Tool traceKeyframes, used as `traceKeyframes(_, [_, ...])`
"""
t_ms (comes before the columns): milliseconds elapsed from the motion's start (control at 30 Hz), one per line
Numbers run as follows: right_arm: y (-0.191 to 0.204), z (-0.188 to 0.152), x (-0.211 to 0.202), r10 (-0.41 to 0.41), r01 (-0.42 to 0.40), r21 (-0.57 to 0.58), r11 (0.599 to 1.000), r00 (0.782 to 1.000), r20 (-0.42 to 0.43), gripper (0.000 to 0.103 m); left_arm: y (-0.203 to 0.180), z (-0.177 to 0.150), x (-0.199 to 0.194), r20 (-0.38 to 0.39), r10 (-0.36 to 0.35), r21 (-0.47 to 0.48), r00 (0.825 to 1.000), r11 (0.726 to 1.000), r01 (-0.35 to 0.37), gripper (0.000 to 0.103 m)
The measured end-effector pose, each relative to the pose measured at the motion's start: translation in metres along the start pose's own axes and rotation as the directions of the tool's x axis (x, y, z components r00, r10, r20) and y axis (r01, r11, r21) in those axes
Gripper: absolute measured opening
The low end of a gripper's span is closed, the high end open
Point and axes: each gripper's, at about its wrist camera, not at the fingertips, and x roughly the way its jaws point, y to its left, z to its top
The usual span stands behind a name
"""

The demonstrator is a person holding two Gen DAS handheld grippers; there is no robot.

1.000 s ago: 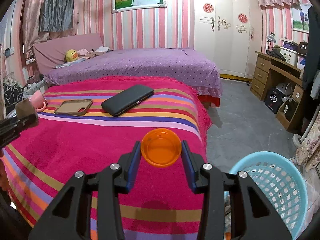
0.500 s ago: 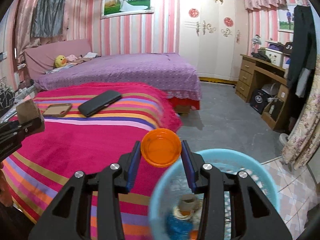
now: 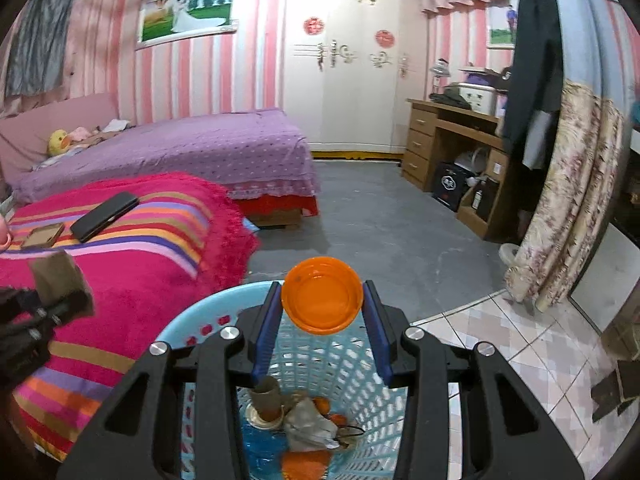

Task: Collect trash
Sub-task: 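Open right tool then left tool to drop lid and cup into basket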

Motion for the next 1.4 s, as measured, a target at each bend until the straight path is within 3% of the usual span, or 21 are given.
traceKeyframes(367, [-0.033,-0.011,0.006,-0.024,0.026,0.083,0.996,0.999,-0.027,0.04,-0.047,0.01,0.043,-0.065,-0.108,0.03,0.992,0.993,0.11,0.034])
traceKeyframes(467, [-0.035,-0.012,0.008,-0.024,0.027,0.086,0.996,0.999,-0.032,0.04,-0.051,0.012,0.047,-0.082,-0.129,0.036,0.988,0.991,0.132,0.045])
traceKeyframes(533, [-0.037,-0.012,0.009,-0.025,0.028,0.086,0.996,0.999,-0.035,0.04,-0.052,0.013,0.044,-0.064,-0.109,0.044,0.992,0.993,0.112,0.061])
traceKeyframes(700, [-0.037,-0.013,0.009,-0.027,0.031,0.087,0.996,0.999,-0.041,0.04,-0.032,0.018,0.031,-0.031,-0.071,0.023,0.997,0.997,0.072,0.085])
traceKeyframes(867, [-0.034,-0.015,0.013,-0.027,0.031,0.082,0.996,0.998,-0.051,0.04,-0.007,0.02,0.009,0.032,0.019,0.046,0.999,0.999,-0.021,0.092])
traceKeyframes(1000, [-0.027,-0.016,0.019,-0.013,0.018,0.083,0.996,0.998,-0.053,0.04,0.018,0.023,-0.011,0.058,0.055,0.013,0.997,0.998,-0.056,0.094])
traceKeyframes(1033, [-0.025,-0.016,0.019,-0.016,0.02,0.076,0.997,0.999,-0.046,0.043,0.022,0.023,-0.016,0.062,0.062,0.007,0.996,0.998,-0.063,0.095])
traceKeyframes(1133, [-0.02,-0.015,0.018,-0.044,0.046,0.068,0.997,0.999,-0.031,0.075,0.04,0.02,-0.034,0.067,0.075,-0.004,0.995,0.997,-0.075,0.096])
traceKeyframes(1200, [-0.018,-0.013,0.012,-0.037,0.039,0.077,0.996,0.999,-0.02,0.079,0.049,0.017,-0.045,0.072,0.092,-0.009,0.993,0.996,-0.091,0.097])
traceKeyframes(1267, [-0.014,-0.01,0.002,-0.043,0.042,0.089,0.995,0.999,0.003,0.092,0.059,0.014,-0.057,0.081,0.103,-0.022,0.991,0.995,-0.101,0.097])
traceKeyframes(1333, [-0.007,-0.005,-0.012,-0.053,0.048,0.092,0.995,0.997,0.049,0.098,0.072,0.01,-0.069,0.083,0.108,-0.037,0.991,0.994,-0.105,0.097])
traceKeyframes(1400, [0.005,0.001,-0.029,-0.059,0.049,0.101,0.994,0.994,0.091,0.098,0.083,0.006,-0.083,0.084,0.12,-0.048,0.989,0.992,-0.116,0.097])
